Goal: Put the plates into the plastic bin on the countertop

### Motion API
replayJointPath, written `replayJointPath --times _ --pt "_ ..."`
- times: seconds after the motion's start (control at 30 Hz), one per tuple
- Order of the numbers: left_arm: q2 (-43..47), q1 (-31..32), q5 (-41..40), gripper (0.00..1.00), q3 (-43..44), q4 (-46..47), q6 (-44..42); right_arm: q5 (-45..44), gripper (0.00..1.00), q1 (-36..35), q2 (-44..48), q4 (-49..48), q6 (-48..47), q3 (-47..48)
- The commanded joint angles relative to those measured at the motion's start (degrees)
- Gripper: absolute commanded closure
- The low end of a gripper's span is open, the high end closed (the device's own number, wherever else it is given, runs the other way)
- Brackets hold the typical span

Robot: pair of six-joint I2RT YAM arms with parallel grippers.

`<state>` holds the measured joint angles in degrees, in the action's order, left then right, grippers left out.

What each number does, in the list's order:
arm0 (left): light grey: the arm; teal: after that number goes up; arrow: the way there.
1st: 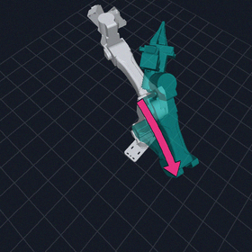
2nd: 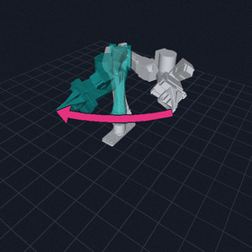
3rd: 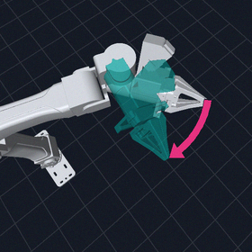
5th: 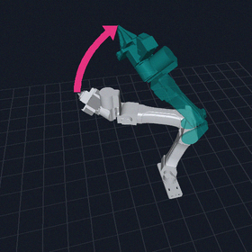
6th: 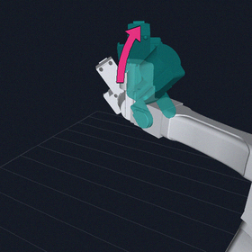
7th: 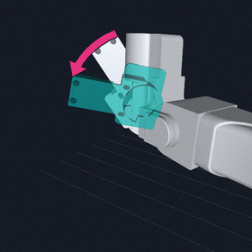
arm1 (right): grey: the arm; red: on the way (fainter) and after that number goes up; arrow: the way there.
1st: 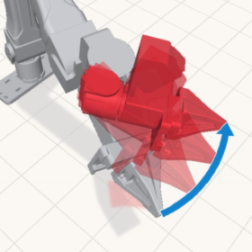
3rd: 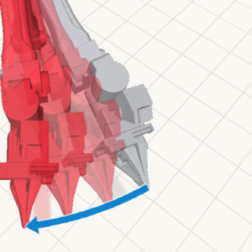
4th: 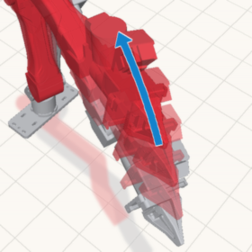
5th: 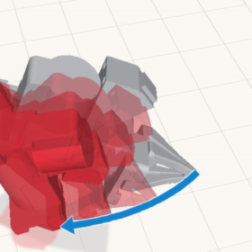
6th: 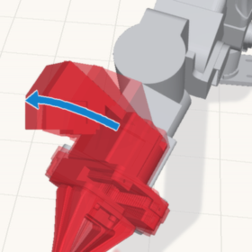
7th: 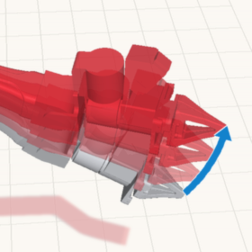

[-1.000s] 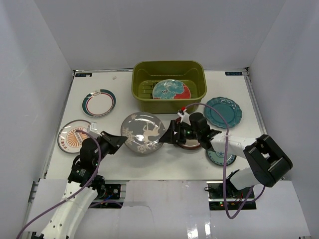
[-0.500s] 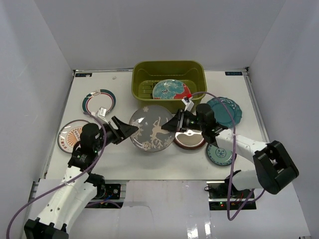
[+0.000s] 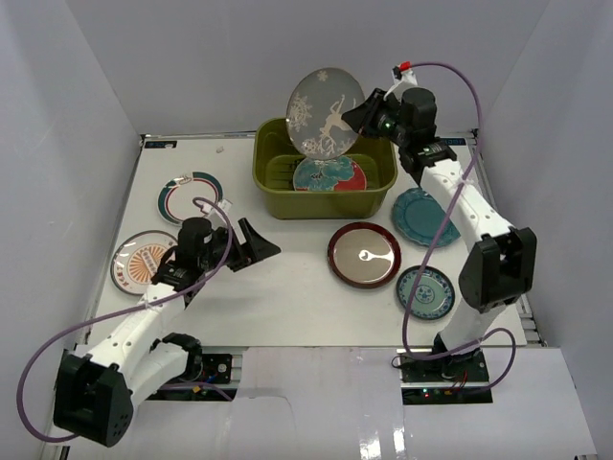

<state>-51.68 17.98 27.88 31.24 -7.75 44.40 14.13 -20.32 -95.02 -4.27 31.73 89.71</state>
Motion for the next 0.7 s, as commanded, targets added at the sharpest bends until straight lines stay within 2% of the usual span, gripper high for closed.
replayJointPath --times 0.0,0.2,0.37,0.53,0.6,0.67 --pt "-2.19 1.79 2.97 0.12 -0.49 5.28 0.86 -1.39 0.92 -0.25 -5.33 2.07 -2.9 6.51" --pt "-13.87 7.15 1.05 0.11 2.76 6.87 0.6 0.98 0.92 2.21 -13.87 4.1 -0.97 14.17" --pt "-23.1 13.3 -3.0 0.11 6.27 9.14 0.77 3.0 0.92 2.56 -17.21 4.18 -0.35 12.95" --pt "-33.46 16.82 -5.11 0.11 10.14 11.96 2.0 3.1 0.92 2.74 -19.41 4.53 -1.66 10.75" --pt "-35.76 18.49 -5.73 0.11 11.46 12.32 1.83 3.18 0.9 2.74 -20.11 6.73 -2.19 10.13" --pt "-38.92 19.81 -6.61 0.12 13.83 12.23 1.65 3.71 0.81 2.74 -20.81 8.74 -3.15 10.31"
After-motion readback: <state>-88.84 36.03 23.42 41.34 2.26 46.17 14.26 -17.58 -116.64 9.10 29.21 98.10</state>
